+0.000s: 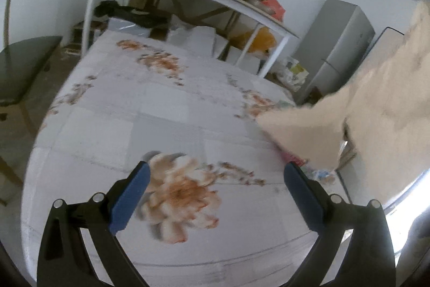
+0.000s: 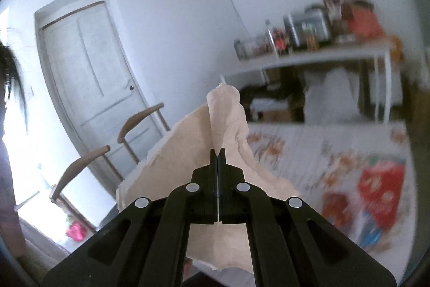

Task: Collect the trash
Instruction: 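Lift the tan paper towel up off the table with the right tool, then pass the paper towel from the right tool into the left tool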

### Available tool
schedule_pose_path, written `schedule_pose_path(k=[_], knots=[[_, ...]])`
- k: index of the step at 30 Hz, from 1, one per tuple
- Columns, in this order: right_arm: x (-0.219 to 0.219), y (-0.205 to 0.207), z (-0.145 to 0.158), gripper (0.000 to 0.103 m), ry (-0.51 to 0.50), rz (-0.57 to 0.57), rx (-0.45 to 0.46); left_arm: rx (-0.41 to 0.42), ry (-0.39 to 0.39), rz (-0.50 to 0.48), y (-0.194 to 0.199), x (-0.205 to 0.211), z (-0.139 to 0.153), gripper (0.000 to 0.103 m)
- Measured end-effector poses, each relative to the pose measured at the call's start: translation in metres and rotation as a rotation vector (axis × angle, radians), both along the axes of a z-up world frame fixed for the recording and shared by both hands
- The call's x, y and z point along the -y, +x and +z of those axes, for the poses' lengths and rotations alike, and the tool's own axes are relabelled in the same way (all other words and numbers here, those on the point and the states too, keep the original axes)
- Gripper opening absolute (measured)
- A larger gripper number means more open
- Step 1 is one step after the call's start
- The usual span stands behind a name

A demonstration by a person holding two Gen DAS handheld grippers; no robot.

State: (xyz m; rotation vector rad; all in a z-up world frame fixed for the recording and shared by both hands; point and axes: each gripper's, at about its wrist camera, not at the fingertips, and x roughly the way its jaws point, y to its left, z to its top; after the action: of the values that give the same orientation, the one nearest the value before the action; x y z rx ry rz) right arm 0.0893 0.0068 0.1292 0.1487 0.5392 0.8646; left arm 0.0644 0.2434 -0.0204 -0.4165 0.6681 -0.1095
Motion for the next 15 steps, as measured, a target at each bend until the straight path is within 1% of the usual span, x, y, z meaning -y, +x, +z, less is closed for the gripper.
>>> schedule_pose_path(k=[1,4,6,9,13,14,15], knots=[[-0.002,0.002,-0.008,0.0,-0.001,0.0,-0.027,-0.009,0.002,0.008,-0.002,-0.003,-0.003,0.097],[-0.012,0.012,-0.044,0.0,0.004,0.018,-0.152,-0.032,0.004,0.033,-0.008,-0.014,-0.01,0.097],[-0.02,0.02,-0.066,0.0,-0.03,0.005,-0.192,-0.036,0.005,0.045,-0.012,-0.019,-0.013,0.097],[-0.034,0.036,-0.099,0.0,-0.1,-0.026,-0.242,-0.029,0.006,0.056,-0.015,-0.024,-0.015,0.097],[-0.051,0.058,-0.144,0.0,-0.235,-0.066,-0.301,0.001,-0.003,0.051,-0.018,-0.026,-0.012,0.097],[-0.058,0.064,-0.16,0.0,-0.29,-0.062,-0.328,0.013,-0.003,0.044,-0.018,-0.025,-0.011,0.097],[-0.057,0.063,-0.171,0.003,-0.313,-0.061,-0.35,0.024,-0.003,0.036,-0.019,-0.024,-0.01,0.097]])
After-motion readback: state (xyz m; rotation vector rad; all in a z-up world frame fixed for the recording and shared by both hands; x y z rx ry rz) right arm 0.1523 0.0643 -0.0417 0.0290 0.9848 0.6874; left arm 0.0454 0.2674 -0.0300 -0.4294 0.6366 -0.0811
